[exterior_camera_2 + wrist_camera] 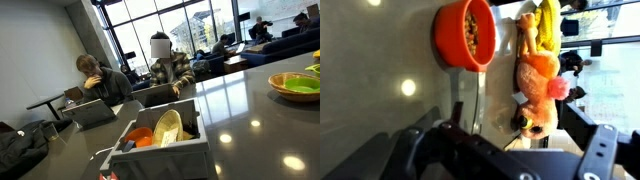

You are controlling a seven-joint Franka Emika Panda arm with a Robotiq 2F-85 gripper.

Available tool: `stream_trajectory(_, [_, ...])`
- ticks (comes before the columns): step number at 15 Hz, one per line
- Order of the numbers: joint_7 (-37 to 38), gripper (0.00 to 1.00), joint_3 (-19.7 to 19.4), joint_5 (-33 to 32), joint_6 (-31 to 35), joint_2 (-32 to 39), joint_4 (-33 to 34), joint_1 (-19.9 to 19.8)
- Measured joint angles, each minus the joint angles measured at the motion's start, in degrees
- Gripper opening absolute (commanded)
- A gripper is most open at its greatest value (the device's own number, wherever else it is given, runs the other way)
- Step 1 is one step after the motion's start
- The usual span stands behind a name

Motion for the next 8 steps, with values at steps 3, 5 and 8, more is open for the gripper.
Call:
stream_trajectory(3, [2.9,1.0,0.01,3.82,-6.87,0.03,-1.35,-0.42])
stream_trajectory(5, [5.05,1.0,0.01,5.81,-11.18,0.16,-2.52,-0.89])
stream_trajectory(8, [6.92,1.0,-0.07,6.94,-15.76,0.33,-3.9,-1.79])
